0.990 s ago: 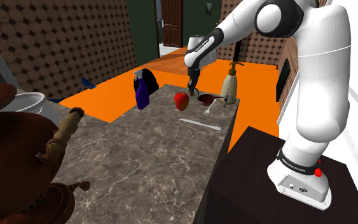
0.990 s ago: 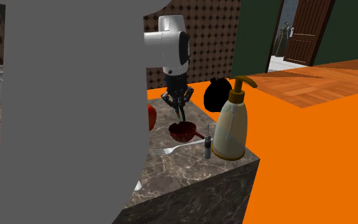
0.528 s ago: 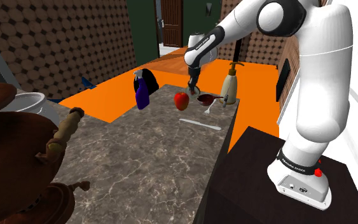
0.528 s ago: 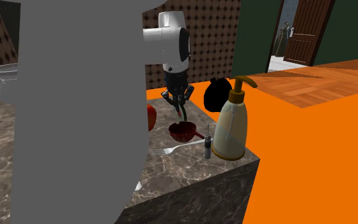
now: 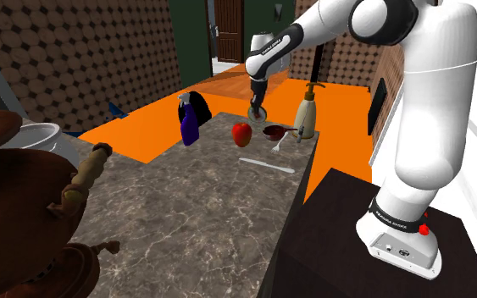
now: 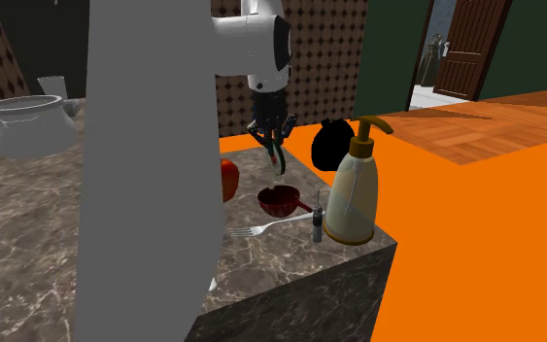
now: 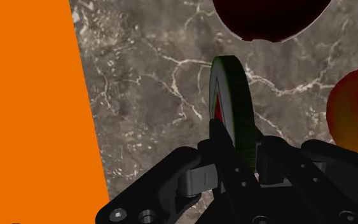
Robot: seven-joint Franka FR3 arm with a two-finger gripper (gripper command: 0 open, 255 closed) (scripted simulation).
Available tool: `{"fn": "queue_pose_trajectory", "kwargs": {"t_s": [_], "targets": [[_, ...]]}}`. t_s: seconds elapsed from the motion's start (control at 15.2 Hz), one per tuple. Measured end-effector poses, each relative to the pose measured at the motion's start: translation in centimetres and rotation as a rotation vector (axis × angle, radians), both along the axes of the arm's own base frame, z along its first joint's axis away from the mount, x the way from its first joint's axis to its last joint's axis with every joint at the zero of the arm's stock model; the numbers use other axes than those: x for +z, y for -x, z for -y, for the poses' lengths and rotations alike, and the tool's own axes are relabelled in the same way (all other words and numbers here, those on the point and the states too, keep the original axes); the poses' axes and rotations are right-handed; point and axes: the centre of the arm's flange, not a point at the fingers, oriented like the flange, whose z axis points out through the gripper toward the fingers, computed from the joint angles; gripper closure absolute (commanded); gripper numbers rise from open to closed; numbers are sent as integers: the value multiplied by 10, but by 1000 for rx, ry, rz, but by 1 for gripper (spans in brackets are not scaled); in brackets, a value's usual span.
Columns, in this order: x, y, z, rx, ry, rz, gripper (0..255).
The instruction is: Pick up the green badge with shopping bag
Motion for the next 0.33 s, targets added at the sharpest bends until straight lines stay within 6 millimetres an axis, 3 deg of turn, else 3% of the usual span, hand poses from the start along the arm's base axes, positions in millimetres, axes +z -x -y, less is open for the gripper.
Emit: {"fn": "queue_pose_trajectory", "kwargs": {"t_s": [0.33], "targets": [[25,2,0,0,0,0,255]]}}
